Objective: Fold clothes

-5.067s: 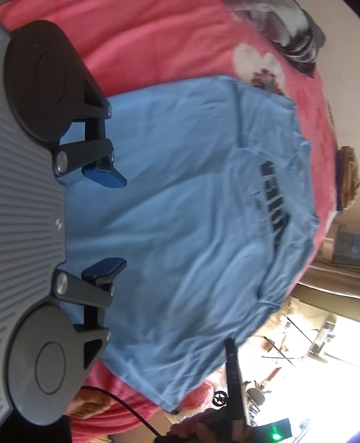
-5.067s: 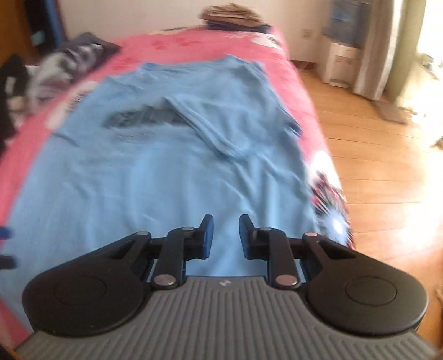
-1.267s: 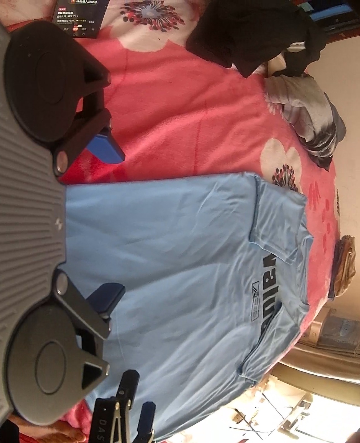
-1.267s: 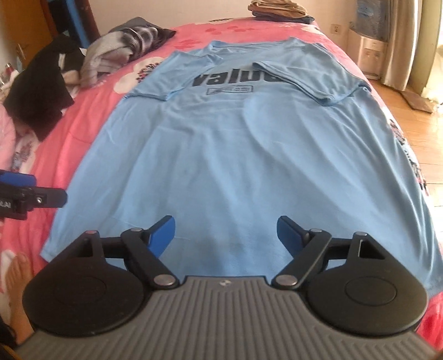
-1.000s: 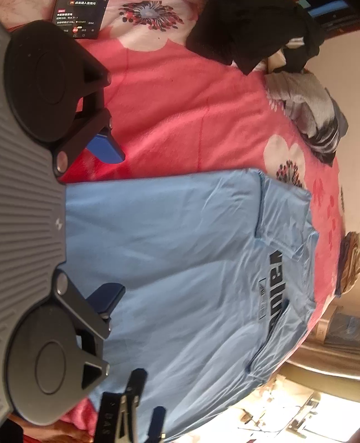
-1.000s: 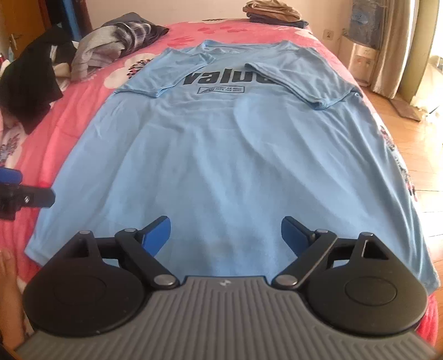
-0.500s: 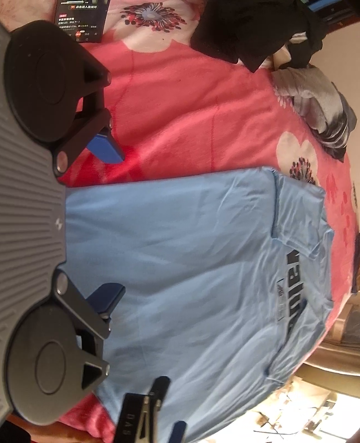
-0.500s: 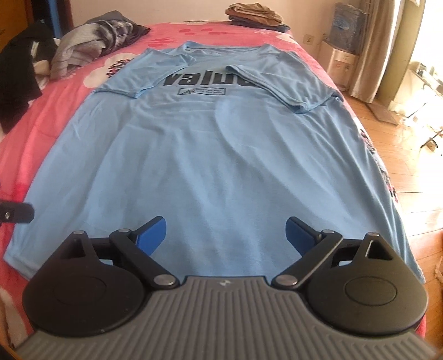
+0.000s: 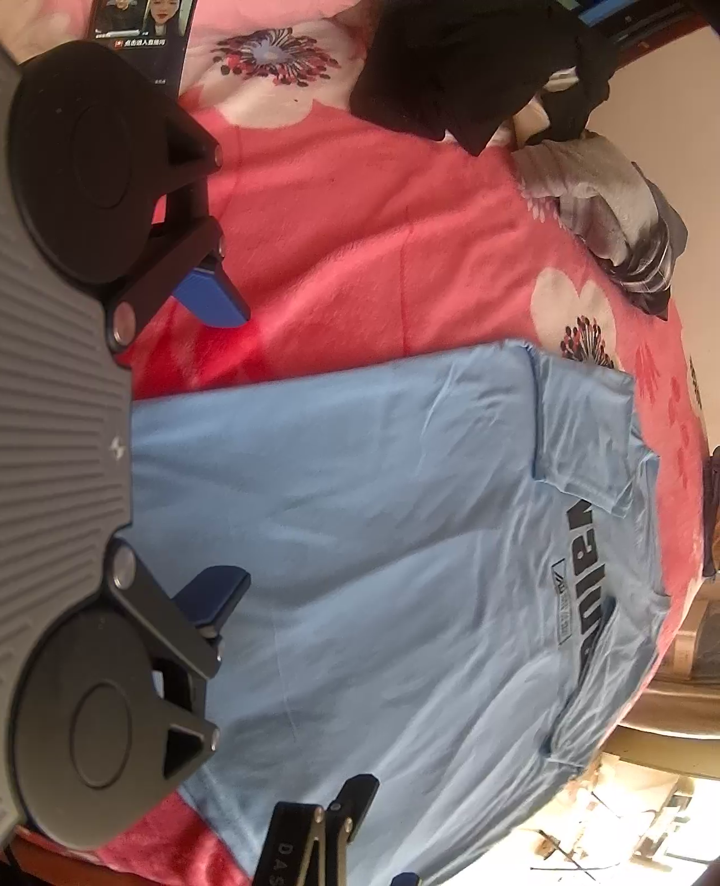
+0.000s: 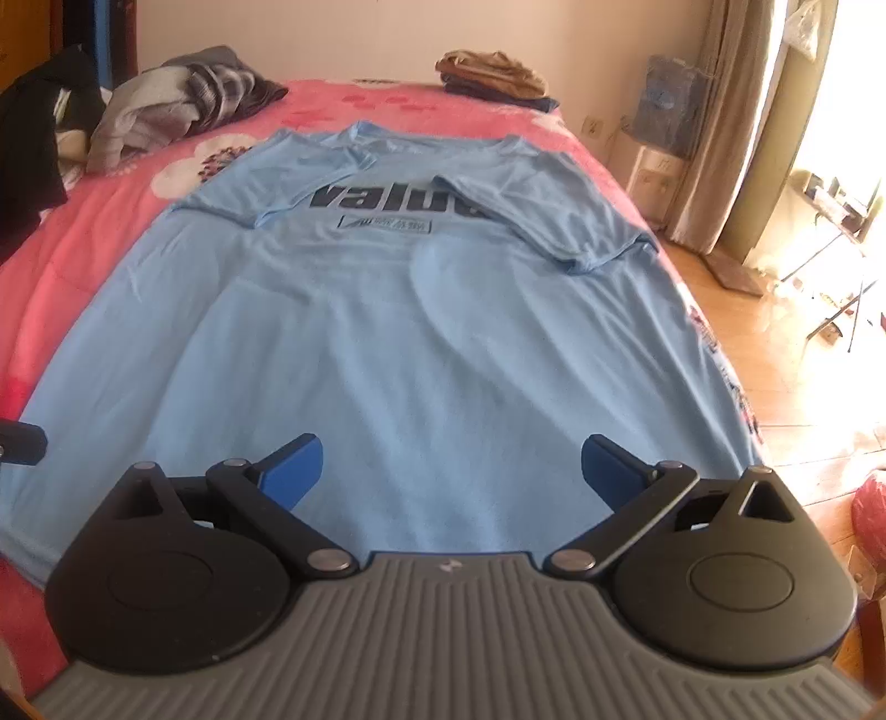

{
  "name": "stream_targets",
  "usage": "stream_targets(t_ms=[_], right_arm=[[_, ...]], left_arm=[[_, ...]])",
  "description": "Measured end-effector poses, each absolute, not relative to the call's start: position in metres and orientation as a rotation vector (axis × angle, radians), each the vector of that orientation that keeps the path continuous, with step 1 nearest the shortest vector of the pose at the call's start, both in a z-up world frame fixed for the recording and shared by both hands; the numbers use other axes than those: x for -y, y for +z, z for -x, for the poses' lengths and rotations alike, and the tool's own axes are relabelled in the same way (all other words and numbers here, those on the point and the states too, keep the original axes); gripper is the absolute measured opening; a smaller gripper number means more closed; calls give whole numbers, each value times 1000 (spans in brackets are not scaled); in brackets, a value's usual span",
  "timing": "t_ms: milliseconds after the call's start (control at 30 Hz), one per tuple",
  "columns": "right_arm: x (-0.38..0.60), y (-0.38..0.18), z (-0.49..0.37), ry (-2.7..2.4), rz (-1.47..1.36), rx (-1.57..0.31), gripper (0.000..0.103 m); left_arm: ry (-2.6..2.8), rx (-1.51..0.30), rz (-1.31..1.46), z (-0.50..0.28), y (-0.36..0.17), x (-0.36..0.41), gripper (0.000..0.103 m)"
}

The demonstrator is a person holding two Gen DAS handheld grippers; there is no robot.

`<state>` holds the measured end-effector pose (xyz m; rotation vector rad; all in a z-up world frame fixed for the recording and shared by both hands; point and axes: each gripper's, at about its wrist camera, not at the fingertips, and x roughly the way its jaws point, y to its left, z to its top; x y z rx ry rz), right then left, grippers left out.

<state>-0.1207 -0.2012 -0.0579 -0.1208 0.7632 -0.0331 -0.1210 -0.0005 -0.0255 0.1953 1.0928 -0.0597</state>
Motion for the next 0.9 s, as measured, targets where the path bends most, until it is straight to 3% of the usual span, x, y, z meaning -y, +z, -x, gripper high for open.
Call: stream_targets(t_ms=[200, 900], right_arm=[[199, -54, 123, -24, 139, -723, 101], [195, -47, 131, 69, 132, -684, 102]], left_arm=[[-53, -1002, -251, 126, -12, 6, 94], [-13, -1035, -241, 124, -15, 3, 97]])
